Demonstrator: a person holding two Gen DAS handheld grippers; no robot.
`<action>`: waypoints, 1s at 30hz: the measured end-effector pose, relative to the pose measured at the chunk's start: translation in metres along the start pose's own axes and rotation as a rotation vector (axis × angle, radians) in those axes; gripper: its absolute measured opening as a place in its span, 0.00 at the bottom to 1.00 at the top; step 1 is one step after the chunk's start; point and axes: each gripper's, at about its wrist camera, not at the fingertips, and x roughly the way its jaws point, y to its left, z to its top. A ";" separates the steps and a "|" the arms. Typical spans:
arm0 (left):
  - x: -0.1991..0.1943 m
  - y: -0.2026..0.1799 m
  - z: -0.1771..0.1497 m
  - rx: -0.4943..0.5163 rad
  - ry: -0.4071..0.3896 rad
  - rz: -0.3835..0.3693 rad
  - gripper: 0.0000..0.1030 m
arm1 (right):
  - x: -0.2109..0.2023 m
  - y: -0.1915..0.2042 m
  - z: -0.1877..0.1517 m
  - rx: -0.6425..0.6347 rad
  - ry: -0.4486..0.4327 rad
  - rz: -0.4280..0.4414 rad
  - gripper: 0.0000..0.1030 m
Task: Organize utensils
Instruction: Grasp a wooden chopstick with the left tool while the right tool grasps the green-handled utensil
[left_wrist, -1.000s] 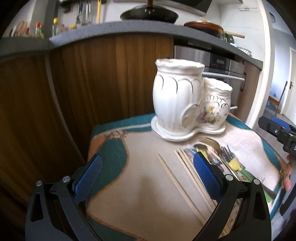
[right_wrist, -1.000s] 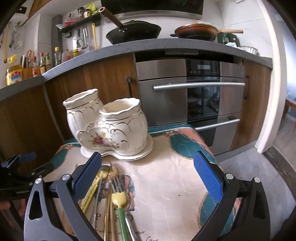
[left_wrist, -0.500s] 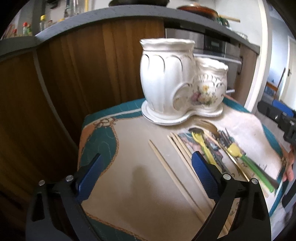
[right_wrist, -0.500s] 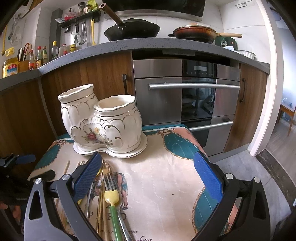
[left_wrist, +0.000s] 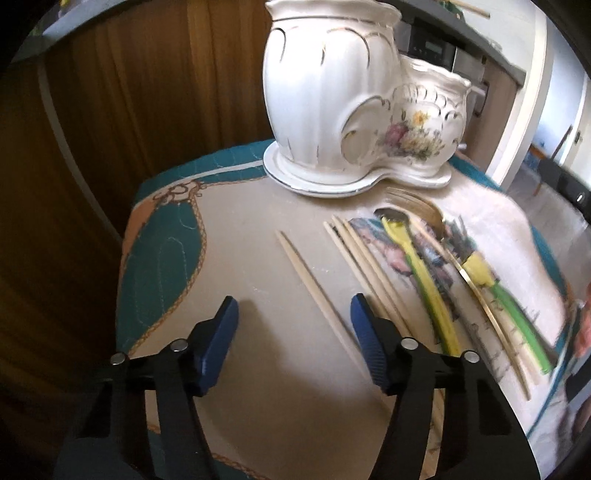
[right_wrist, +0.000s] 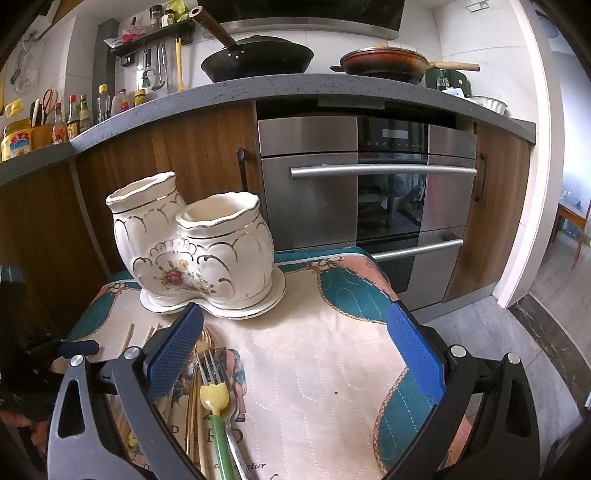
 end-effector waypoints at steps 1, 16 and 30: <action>0.000 -0.001 0.000 0.008 0.001 0.007 0.54 | 0.000 0.000 0.000 -0.001 0.000 0.005 0.95; 0.002 0.007 0.010 0.032 -0.008 -0.021 0.06 | 0.012 -0.002 -0.003 -0.067 0.142 0.121 0.95; -0.022 0.014 0.008 0.002 -0.124 -0.114 0.06 | 0.002 0.033 -0.044 -0.246 0.337 0.240 0.27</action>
